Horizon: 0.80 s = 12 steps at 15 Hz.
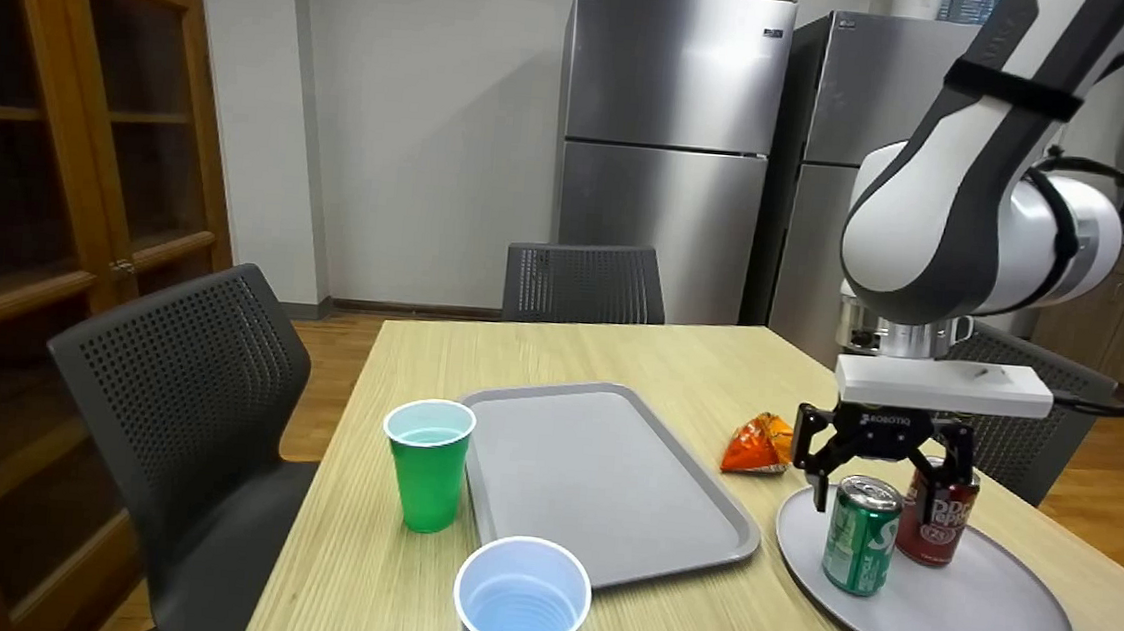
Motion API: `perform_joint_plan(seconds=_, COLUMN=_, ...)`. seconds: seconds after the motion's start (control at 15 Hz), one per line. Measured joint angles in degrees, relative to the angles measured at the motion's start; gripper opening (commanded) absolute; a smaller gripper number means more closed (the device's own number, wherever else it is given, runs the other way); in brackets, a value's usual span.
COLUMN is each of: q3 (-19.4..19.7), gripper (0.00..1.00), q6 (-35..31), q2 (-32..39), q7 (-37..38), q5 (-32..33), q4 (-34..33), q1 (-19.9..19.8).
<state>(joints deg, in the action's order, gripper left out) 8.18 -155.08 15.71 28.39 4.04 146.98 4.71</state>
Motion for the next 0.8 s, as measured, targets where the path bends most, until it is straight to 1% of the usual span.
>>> perform_joint_plan(seconds=0.07, q3=0.05, gripper=0.58, q6=-0.08, q2=0.08, q7=0.0, q5=0.24, q4=-0.01, q1=0.04)
perform_joint_plan(seconds=0.2, q3=0.17, gripper=0.42, q6=-0.22, q2=0.21, q7=0.0, q5=0.69, q4=-0.02, q1=0.23)
perform_joint_plan(seconds=0.27, q3=0.24, gripper=0.38, q6=-0.3, q2=0.25, q7=0.0, q5=0.84, q4=-0.02, q1=0.35)
perform_joint_plan(seconds=0.8, q3=0.43, gripper=0.38, q6=-0.35, q2=0.12, q7=0.0, q5=0.89, q4=-0.05, q1=1.25)
